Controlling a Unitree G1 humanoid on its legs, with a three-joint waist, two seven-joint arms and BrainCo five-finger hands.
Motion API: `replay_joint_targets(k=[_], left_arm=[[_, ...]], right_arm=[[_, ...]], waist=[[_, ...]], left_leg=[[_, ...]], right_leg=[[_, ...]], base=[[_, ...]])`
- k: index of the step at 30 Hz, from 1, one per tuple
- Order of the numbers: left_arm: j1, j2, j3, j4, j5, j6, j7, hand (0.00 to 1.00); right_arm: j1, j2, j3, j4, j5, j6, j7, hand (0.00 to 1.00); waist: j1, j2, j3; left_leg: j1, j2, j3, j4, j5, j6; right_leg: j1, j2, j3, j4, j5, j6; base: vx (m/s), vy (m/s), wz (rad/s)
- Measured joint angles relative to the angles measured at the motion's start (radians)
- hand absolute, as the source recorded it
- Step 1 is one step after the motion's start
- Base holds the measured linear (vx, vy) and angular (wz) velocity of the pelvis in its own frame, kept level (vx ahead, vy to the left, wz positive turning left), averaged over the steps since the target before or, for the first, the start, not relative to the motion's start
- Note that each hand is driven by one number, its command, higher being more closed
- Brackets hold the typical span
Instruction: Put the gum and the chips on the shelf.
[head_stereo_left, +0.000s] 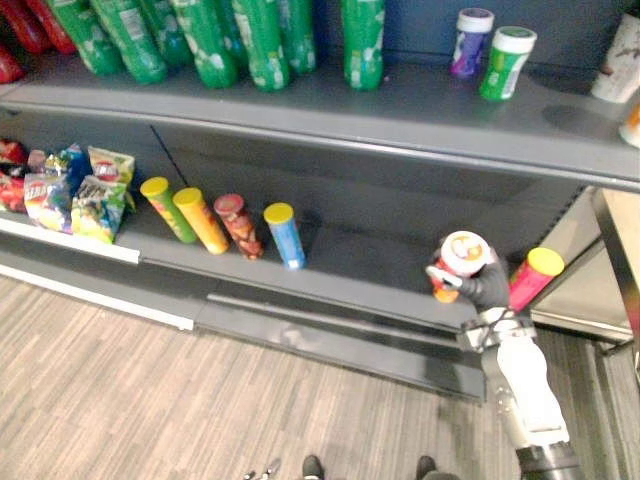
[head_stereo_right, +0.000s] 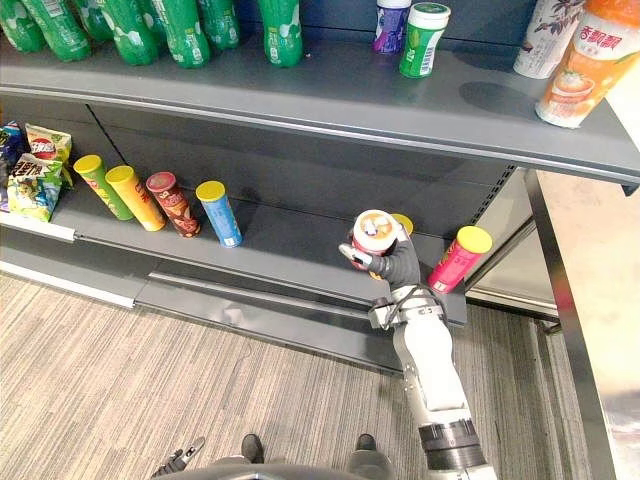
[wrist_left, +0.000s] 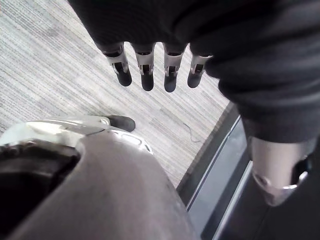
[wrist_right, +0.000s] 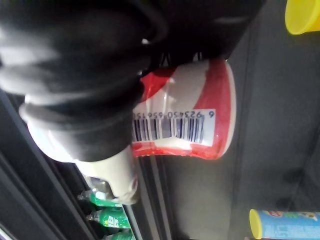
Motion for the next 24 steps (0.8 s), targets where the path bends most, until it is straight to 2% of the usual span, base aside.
replay_joint_targets(k=[9,24], left_arm=[[-0.004,0.008,-0.008,0.011,0.004,0.0,0.003,0.0],[0.0,0.023,-0.008,0.019,0.003,0.016,0.004,0.0]], right_arm=[[-0.23,-0.056,0.062,-0.004,0.017,0.011,0.014,1.0],[-0.445,-0.08,0.108,0.003,0.038,0.015,-0.007,1.0]], waist=[[0.004,-0.012,-0.016],[0.006,-0.035,-0.043]], left_leg=[[0.0,0.011,0.013,0.0,0.003,-0.002],[0.004,0.031,0.016,-0.001,0.014,-0.012]], right_leg=[[0.002,0.014,0.022,-0.027,0.024,-0.006],[0.01,0.034,0.027,-0.042,0.04,-0.022]], base=[[0.0,-0.002,-0.06],[0.0,-0.001,-0.01]])
